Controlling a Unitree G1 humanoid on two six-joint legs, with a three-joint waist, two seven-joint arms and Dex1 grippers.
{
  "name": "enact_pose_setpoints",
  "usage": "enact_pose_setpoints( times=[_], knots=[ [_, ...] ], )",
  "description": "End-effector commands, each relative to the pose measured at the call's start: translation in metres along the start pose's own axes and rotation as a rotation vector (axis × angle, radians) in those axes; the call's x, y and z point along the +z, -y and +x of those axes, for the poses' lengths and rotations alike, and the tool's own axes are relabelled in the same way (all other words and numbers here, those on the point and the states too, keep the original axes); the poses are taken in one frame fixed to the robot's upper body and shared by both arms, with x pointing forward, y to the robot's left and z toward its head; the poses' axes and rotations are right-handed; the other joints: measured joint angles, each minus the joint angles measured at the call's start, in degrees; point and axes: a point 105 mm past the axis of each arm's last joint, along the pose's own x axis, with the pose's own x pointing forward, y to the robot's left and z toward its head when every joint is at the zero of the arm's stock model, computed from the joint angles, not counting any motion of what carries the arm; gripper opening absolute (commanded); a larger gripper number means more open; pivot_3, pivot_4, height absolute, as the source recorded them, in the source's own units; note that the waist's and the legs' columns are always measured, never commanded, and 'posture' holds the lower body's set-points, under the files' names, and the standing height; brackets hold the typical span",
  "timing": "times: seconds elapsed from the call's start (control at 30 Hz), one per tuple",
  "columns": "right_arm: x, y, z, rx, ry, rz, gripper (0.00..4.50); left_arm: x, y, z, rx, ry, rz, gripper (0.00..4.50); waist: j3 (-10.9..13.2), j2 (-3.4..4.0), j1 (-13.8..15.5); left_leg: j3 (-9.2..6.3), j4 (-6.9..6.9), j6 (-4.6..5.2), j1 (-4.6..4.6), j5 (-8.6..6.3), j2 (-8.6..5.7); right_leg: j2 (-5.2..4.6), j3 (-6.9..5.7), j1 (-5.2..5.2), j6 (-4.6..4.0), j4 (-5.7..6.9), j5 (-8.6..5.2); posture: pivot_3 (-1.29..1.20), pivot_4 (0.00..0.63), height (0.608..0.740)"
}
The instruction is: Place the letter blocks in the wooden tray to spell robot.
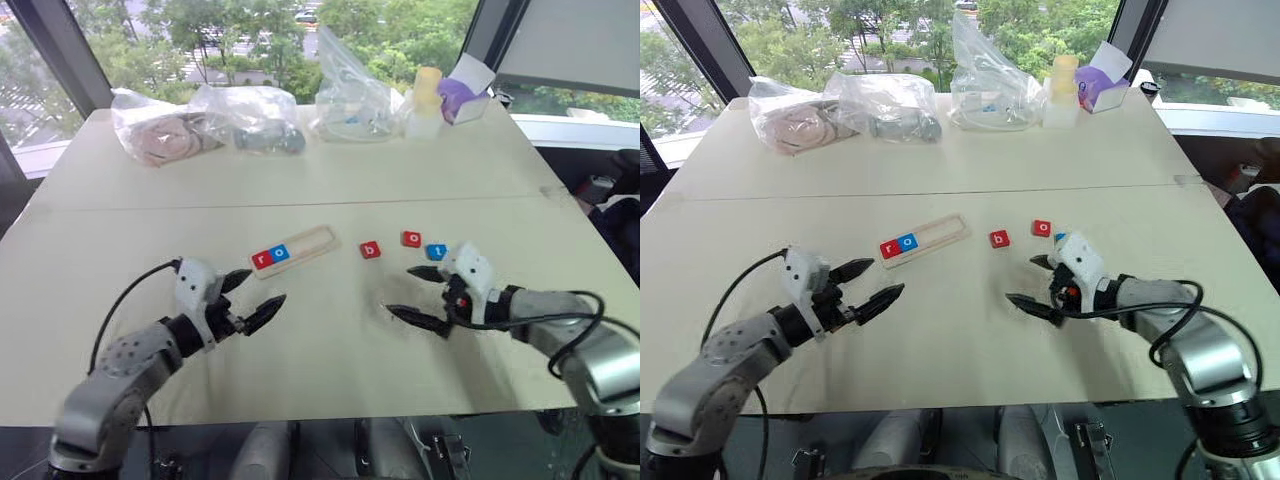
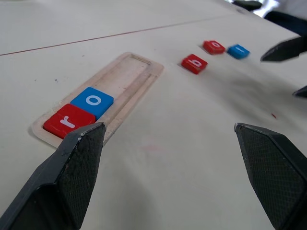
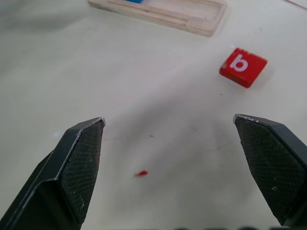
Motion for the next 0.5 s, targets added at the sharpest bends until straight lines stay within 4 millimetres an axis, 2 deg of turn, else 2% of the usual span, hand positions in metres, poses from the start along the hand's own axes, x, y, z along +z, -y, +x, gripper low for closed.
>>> enact_pose_setpoints(
  times=[0.03, 0.27, 0.5],
  knots=[
    [0.017, -0.011, 0.001, 0.053, 0.048, -0.037, 4.45, 0.008, 0.010, -0.001, -0.059, 0.026, 0.027, 4.50, 0.0, -0.01, 0.0, 0.00, -0.01, 0.00, 0.00, 0.00, 0.00, -0.03, 0.01, 0.00, 0.00, 0.00, 0.00, 0.00, 0.150, 0.740],
    [0.026, -0.011, 0.003, 0.039, 0.078, -0.044, 4.45, 0.015, 0.007, 0.003, -0.060, 0.049, 0.034, 4.50, 0.0, 0.00, 0.1, 0.00, 0.02, 0.00, -0.02, 0.00, 0.00, -0.06, 0.02, 0.01, -0.01, -0.01, 0.01, 0.00, 0.150, 0.740],
    [0.032, -0.006, 0.007, 0.019, 0.107, -0.056, 4.45, 0.012, 0.001, 0.004, -0.057, 0.021, 0.059, 4.50, 0.0, -0.01, 0.0, 0.01, 0.00, 0.00, -0.02, 0.00, 0.00, -0.05, 0.03, -0.01, -0.01, -0.01, 0.01, 0.00, 0.150, 0.740]
  ],
)
